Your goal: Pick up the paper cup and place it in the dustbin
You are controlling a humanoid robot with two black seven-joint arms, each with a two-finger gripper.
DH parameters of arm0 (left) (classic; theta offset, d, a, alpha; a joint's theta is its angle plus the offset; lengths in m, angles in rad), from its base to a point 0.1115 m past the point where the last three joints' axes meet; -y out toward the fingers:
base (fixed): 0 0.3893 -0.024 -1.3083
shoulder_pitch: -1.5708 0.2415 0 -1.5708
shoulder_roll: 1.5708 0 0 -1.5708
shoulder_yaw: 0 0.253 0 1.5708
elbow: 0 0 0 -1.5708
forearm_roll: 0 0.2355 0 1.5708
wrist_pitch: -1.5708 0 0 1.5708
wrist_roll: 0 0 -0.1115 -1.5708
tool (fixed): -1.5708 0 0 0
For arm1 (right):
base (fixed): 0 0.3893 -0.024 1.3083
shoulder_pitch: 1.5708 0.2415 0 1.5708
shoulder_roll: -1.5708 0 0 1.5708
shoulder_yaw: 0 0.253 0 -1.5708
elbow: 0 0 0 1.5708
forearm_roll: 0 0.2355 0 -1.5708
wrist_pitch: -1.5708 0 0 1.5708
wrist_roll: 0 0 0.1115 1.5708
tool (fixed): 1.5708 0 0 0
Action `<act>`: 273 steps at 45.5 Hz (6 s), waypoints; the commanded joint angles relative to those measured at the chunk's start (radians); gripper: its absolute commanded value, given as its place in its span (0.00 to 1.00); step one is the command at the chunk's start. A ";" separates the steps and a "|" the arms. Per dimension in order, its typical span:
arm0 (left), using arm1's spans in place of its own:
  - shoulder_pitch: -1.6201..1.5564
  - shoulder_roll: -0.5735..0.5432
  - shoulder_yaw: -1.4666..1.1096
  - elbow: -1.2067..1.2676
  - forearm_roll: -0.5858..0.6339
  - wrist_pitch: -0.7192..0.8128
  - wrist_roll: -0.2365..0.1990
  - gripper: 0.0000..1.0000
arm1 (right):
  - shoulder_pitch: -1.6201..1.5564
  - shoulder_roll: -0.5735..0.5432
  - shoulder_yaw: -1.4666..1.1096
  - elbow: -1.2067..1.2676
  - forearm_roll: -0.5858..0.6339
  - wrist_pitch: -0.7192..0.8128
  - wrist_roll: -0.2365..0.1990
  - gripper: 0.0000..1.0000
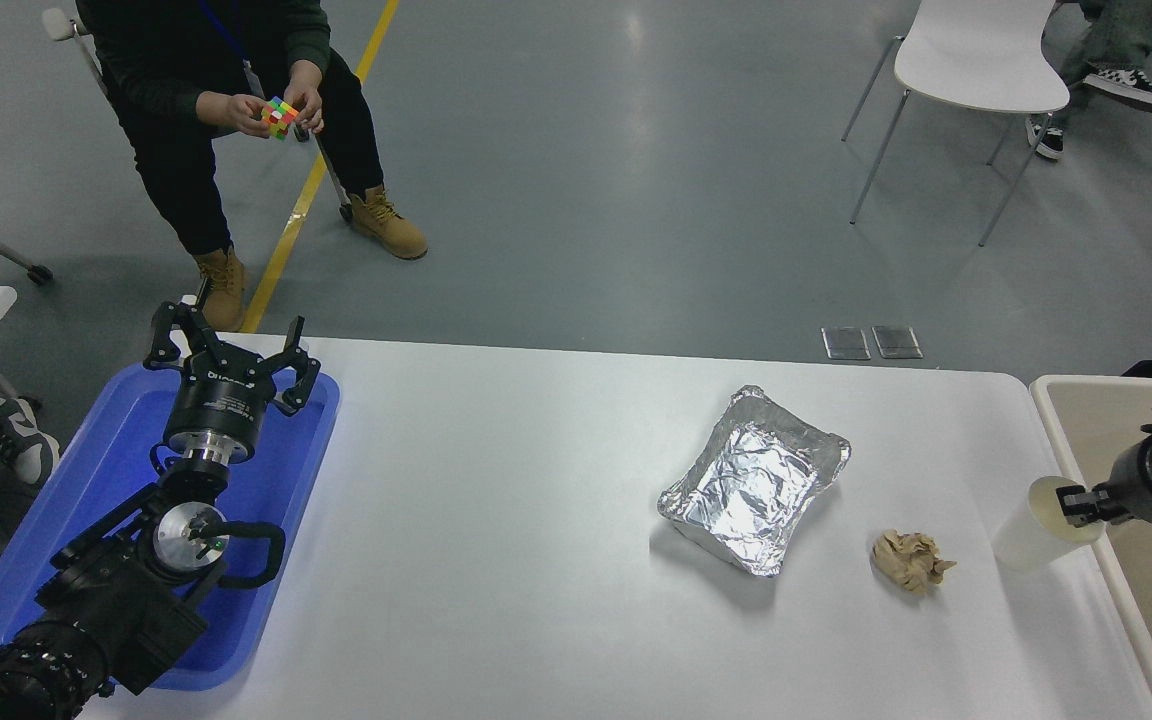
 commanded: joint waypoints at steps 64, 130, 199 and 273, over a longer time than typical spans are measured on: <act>-0.001 0.000 0.000 -0.002 0.001 -0.002 0.002 1.00 | 1.039 -0.297 -0.423 0.516 -0.062 0.312 0.072 0.00; -0.001 0.000 0.000 0.000 0.000 0.000 0.000 1.00 | -0.096 -0.331 0.281 -0.418 0.309 0.122 0.034 0.00; -0.001 0.000 0.000 0.002 0.001 0.000 0.000 1.00 | -0.582 0.108 0.499 -0.501 0.860 -0.358 -0.148 1.00; -0.001 0.000 0.000 0.002 0.001 0.000 0.002 1.00 | 0.853 -0.268 -0.297 0.760 0.353 -0.177 -0.216 1.00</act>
